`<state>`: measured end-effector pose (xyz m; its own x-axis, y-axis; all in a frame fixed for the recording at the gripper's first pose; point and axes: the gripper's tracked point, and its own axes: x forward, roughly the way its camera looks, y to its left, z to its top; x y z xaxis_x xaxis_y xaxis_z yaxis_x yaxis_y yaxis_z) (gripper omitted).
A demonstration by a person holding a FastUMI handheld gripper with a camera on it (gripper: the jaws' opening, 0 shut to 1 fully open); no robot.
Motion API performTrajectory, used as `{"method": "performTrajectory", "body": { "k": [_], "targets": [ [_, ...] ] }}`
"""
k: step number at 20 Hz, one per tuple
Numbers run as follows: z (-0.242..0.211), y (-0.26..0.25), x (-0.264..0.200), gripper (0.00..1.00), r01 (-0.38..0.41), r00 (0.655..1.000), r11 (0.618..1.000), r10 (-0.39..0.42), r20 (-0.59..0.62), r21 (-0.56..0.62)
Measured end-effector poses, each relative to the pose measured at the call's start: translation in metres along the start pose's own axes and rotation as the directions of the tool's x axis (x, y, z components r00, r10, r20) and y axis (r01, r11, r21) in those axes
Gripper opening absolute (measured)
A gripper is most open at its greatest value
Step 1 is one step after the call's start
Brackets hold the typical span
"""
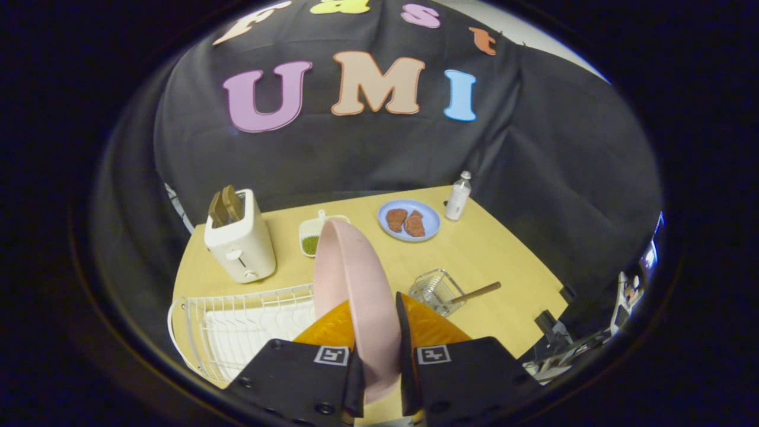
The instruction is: Take the plate from the dish rack, then take the spoon from the basket and place it into the plate.
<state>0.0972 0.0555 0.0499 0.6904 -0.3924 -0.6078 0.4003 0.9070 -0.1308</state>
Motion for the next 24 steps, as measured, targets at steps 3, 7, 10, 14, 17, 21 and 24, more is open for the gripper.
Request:
{"method": "performTrajectory", "body": {
  "k": [3, 7, 10, 14, 17, 21, 24],
  "targets": [
    [0.009, -0.042, -0.016, 0.27, 0.021, 0.998, 0.994, -0.026, 0.053, 0.104],
    [0.007, -0.101, -0.034, 0.27, 0.044, 0.992, 0.968, -0.072, 0.104, 0.247],
    [-0.014, -0.138, -0.040, 0.27, 0.075, 0.989, 0.936, -0.115, 0.097, 0.345],
    [-0.057, -0.171, -0.029, 0.27, 0.099, 0.990, 0.882, -0.135, 0.046, 0.462],
    [-0.099, -0.194, -0.017, 0.27, 0.162, 0.985, 0.845, -0.170, -0.031, 0.510],
    [-0.152, -0.206, 0.005, 0.27, 0.204, 0.979, 0.786, -0.157, -0.130, 0.583],
    [-0.189, -0.208, 0.023, 0.27, 0.236, 0.968, 0.764, -0.135, -0.210, 0.601]
  ]
}}
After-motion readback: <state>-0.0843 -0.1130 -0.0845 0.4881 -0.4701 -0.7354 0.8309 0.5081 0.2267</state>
